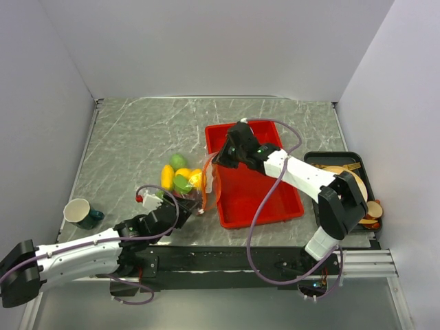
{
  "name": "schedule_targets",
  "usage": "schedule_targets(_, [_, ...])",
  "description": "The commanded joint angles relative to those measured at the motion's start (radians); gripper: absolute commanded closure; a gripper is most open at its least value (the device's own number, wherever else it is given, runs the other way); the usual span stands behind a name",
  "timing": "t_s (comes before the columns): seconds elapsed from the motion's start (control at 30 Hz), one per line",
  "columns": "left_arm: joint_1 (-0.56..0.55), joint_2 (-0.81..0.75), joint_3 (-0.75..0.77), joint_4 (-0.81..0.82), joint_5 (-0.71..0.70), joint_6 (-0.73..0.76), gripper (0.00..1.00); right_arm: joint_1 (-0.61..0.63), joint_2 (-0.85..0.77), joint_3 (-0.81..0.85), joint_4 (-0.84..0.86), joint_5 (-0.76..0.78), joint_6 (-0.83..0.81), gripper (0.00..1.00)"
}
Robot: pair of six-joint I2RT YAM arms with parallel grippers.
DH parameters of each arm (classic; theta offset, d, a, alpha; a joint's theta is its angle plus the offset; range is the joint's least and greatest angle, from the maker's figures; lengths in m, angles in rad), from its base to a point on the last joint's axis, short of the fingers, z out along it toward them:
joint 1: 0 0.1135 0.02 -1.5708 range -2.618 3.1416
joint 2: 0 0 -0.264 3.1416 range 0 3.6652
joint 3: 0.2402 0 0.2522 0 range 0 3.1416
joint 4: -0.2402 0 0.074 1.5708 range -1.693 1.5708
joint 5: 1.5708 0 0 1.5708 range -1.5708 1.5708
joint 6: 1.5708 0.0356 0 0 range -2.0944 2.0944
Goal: Place the food in the zip-top bag and seal the zipper
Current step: Zip the zipper food storage bag at the center of the board.
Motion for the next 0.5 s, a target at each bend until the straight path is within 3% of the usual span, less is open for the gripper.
schedule_targets(0.0, [-0.003, -0.021, 0.026, -0.020, -0.086, -0.038, 0.54, 0.001, -0.079, -0.027, 0.035, -0.007, 0.012, 1.00])
schedule_targets(0.13, [-0.003, -0.022, 0.020, -0.017, -0.080, -0.045, 0.73, -0.001, -0.079, -0.032, 0.034, -0.012, 0.011, 1.00])
schedule_targets(0.47, [-0.003, -0.070, 0.035, -0.031, -0.060, -0.005, 0.72, -0.002, -0.056, 0.002, 0.000, 0.025, -0.025, 1.00])
